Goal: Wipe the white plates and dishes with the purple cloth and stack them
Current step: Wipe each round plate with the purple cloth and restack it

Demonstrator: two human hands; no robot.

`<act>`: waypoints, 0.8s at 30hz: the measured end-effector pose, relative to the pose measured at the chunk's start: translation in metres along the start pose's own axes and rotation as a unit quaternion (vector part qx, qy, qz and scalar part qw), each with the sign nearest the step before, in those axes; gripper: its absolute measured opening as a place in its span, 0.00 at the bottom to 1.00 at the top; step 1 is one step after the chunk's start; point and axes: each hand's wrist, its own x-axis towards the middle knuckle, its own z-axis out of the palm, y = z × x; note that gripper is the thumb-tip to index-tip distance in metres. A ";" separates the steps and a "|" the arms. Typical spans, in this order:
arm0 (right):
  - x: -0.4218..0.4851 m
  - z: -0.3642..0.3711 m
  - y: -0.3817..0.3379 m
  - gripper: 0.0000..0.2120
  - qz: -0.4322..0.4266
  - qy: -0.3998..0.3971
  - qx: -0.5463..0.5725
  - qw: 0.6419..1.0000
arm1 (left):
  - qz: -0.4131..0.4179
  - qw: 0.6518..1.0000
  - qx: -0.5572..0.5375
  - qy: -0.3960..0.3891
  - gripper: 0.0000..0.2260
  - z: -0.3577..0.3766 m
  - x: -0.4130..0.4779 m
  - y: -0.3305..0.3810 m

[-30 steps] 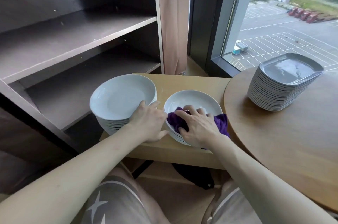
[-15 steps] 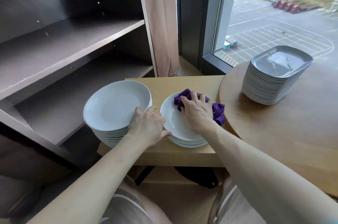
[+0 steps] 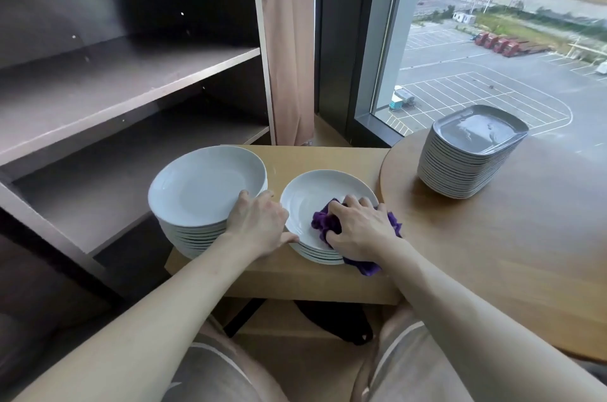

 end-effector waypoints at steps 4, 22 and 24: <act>-0.003 -0.001 -0.019 0.19 -0.008 -0.026 0.049 0.998 | -0.003 1.000 -0.003 0.004 0.28 0.002 0.001 -0.001; 0.076 0.016 -0.030 0.21 -0.002 0.102 0.025 0.994 | 0.006 0.999 0.002 0.035 0.28 0.008 0.002 0.001; 0.087 0.011 -0.027 0.20 0.015 0.109 0.003 0.994 | 0.009 0.999 -0.001 0.039 0.28 0.009 0.001 0.001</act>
